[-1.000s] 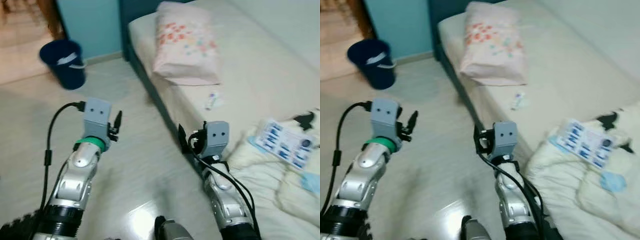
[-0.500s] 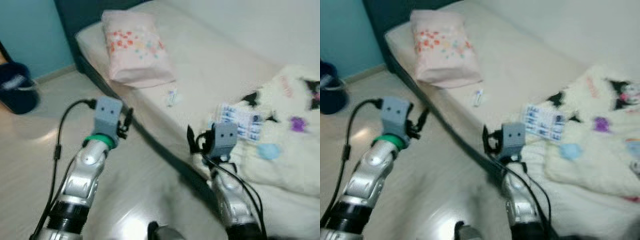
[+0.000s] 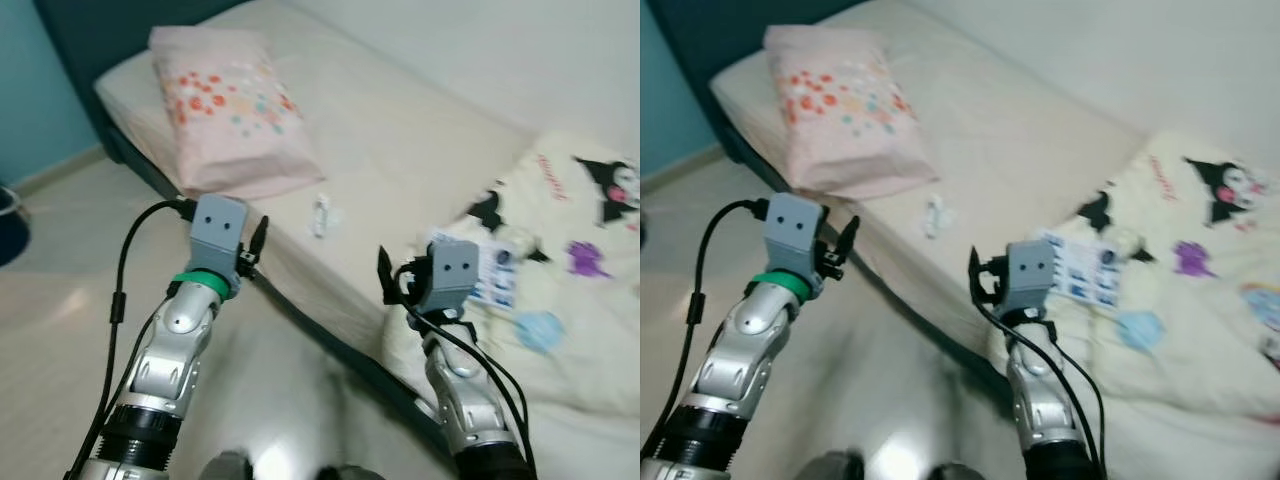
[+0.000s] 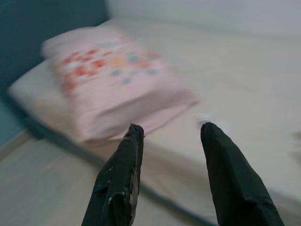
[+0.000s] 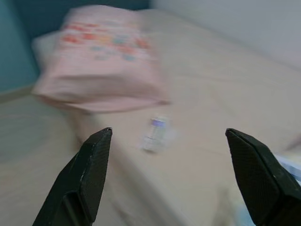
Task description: Clean up the room
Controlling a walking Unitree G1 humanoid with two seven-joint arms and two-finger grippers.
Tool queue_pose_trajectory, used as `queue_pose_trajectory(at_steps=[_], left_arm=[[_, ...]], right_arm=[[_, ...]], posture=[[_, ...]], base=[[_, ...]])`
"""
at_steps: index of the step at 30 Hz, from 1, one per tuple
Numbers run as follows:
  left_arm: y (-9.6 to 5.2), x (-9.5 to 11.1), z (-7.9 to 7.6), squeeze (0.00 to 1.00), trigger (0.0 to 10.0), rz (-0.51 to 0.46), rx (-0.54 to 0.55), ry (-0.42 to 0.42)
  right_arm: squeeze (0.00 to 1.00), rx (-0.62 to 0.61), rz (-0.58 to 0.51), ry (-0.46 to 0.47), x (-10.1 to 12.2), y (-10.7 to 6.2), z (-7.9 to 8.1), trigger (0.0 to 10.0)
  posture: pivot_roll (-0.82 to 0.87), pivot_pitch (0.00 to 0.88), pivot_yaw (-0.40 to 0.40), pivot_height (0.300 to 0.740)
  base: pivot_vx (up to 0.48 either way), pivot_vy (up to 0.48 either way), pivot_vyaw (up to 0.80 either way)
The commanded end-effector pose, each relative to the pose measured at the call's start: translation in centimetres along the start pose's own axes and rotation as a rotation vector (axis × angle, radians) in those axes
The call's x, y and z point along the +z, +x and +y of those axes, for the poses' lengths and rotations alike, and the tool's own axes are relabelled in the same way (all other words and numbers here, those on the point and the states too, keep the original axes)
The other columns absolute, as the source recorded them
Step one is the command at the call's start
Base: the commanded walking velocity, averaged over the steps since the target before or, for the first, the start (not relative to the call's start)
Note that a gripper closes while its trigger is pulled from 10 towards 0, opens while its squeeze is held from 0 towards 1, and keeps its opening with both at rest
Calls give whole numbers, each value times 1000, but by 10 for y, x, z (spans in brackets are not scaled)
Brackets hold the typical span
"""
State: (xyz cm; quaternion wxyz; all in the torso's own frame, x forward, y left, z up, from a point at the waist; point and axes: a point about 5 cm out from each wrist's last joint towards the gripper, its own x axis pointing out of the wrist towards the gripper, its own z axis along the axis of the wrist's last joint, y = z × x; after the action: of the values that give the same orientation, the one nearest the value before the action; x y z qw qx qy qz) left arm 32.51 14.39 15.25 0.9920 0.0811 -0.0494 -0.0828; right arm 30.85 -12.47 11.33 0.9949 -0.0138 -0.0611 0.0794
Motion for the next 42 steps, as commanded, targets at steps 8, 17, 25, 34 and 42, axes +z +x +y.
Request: queue_pose_trajectory(at_steps=[8, 17, 25, 34, 42], left_arm=[[-2, -6, -14, 0, 10000, 15, -51, -4], [-3, -9, -21, 0, 10000, 28, -91, -9], [-2, -9, -21, 0, 10000, 38, -89, -32], [-8, -17, -10, 0, 10000, 97, -83, 5], [-18, -24, -14, 0, 10000, 146, -120, -35]], right_arm=[[0, -35, 35, -22, -8, -6, -12, 10000], [0, -35, 40, -38, -9, -5, -13, 10000], [0, -31, 40, -50, -9, -4, -12, 10000], [0, 46, 101, -17, -23, -8, 0, 10000], [0, 38, 163, 21, -36, -11, -1, 10000]], posture=[[-23, 136, 12, 740], [-25, 126, 15, 740], [-23, 119, 16, 740], [-14, 117, 21, 740], [0, 118, 23, 740]], base=[[480, 0, -200], [455, 0, -800], [89, 0, -155], [0, 0, 0], [0, 0, 0]])
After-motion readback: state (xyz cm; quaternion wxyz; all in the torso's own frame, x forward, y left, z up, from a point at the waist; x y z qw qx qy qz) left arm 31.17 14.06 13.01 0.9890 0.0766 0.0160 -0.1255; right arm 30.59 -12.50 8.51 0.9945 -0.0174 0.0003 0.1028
